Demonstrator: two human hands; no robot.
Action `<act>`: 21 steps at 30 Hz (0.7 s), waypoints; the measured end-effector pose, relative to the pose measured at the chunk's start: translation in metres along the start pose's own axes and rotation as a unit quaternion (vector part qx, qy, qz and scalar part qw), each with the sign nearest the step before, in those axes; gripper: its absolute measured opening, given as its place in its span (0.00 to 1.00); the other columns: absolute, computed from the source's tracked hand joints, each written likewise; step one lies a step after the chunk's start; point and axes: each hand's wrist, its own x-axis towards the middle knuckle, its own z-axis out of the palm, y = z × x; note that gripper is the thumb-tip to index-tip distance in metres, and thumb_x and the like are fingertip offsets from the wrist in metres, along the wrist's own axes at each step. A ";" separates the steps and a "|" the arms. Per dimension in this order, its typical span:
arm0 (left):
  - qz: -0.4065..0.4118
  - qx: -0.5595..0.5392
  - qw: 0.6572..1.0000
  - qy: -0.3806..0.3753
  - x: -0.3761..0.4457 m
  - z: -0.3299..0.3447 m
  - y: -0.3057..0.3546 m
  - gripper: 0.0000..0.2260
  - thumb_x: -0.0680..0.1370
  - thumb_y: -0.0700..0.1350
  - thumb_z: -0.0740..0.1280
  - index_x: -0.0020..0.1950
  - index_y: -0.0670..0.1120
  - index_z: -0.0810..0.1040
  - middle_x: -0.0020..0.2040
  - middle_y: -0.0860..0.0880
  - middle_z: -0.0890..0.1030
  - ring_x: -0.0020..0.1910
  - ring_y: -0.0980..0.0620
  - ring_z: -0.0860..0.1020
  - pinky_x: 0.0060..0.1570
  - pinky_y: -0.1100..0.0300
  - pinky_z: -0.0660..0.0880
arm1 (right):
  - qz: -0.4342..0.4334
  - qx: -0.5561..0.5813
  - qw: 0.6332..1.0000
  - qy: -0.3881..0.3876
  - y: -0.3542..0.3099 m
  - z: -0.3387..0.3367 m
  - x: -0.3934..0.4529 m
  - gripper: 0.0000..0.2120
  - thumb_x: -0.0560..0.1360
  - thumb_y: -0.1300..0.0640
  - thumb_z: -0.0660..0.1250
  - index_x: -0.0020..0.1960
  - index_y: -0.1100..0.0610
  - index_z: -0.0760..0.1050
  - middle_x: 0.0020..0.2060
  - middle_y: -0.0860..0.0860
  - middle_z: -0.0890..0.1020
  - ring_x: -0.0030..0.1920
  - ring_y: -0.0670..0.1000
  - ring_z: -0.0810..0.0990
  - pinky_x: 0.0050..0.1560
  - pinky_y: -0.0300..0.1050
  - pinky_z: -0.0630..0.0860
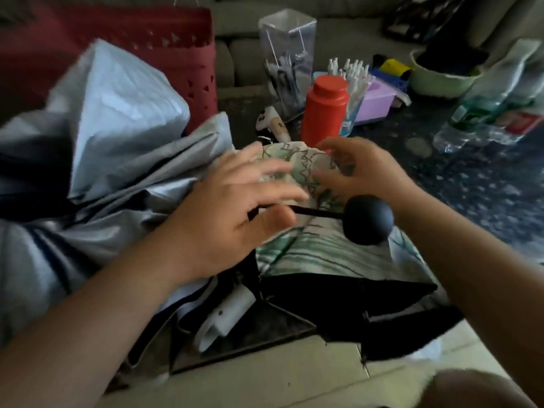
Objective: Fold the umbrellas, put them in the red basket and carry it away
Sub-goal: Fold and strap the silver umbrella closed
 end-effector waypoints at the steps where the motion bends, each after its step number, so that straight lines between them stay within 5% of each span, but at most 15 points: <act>1: 0.002 0.023 1.000 0.003 -0.007 0.003 0.004 0.23 0.84 0.67 0.55 0.71 0.60 0.79 0.75 0.54 0.75 0.82 0.50 0.62 0.79 0.56 0.55 | 0.011 0.051 0.998 0.022 -0.011 -0.012 -0.010 0.25 0.70 0.31 0.70 0.64 0.40 0.78 0.53 0.42 0.82 0.53 0.47 0.83 0.55 0.41 0.79; 4: -0.008 0.046 0.999 0.015 -0.023 0.017 0.022 0.18 0.85 0.48 0.66 0.75 0.56 0.77 0.73 0.53 0.78 0.77 0.50 0.67 0.75 0.62 0.57 | 0.024 0.215 0.976 -0.020 -0.051 -0.054 -0.042 0.19 0.70 0.32 0.73 0.57 0.40 0.82 0.49 0.47 0.86 0.51 0.54 0.86 0.56 0.62 0.84; 6: -0.050 0.062 0.997 -0.010 -0.034 0.024 0.031 0.22 0.85 0.44 0.63 0.79 0.57 0.71 0.77 0.53 0.73 0.80 0.49 0.61 0.78 0.58 0.55 | 0.057 0.256 0.950 -0.168 -0.079 -0.079 -0.064 0.23 0.69 0.30 0.70 0.60 0.38 0.82 0.51 0.48 0.87 0.51 0.55 0.87 0.52 0.60 0.85; 9: -0.081 0.086 0.993 -0.023 -0.052 0.029 0.041 0.27 0.84 0.47 0.63 0.83 0.60 0.62 0.83 0.54 0.62 0.84 0.48 0.54 0.82 0.49 0.55 | 0.092 0.138 0.939 -0.300 -0.104 -0.087 -0.084 0.34 0.69 0.32 0.72 0.73 0.37 0.71 0.59 0.45 0.84 0.54 0.51 0.86 0.49 0.52 0.86; 13: -0.066 0.085 0.994 0.023 -0.076 0.014 0.056 0.26 0.81 0.44 0.68 0.79 0.58 0.72 0.81 0.54 0.68 0.83 0.50 0.58 0.79 0.61 0.51 | 0.065 -0.028 0.951 -0.301 -0.111 -0.057 -0.087 0.38 0.72 0.36 0.75 0.78 0.43 0.67 0.61 0.45 0.80 0.52 0.47 0.85 0.54 0.50 0.85; 18: -0.056 0.155 0.978 0.125 -0.104 -0.049 0.062 0.18 0.76 0.38 0.73 0.64 0.53 0.85 0.62 0.55 0.81 0.64 0.55 0.77 0.65 0.55 0.76 | 0.032 -0.101 0.942 -0.318 -0.112 -0.037 -0.087 0.27 0.77 0.51 0.74 0.73 0.45 0.71 0.52 0.50 0.87 0.39 0.48 0.88 0.53 0.51 0.85; 21: -0.081 0.216 0.962 0.145 -0.103 -0.068 0.060 0.21 0.75 0.39 0.74 0.67 0.53 0.83 0.63 0.51 0.79 0.65 0.51 0.74 0.64 0.51 0.75 | 0.002 -0.221 0.959 -0.177 -0.108 -0.032 -0.092 0.17 0.78 0.51 0.70 0.65 0.39 0.76 0.54 0.47 0.83 0.48 0.53 0.86 0.51 0.52 0.83</act>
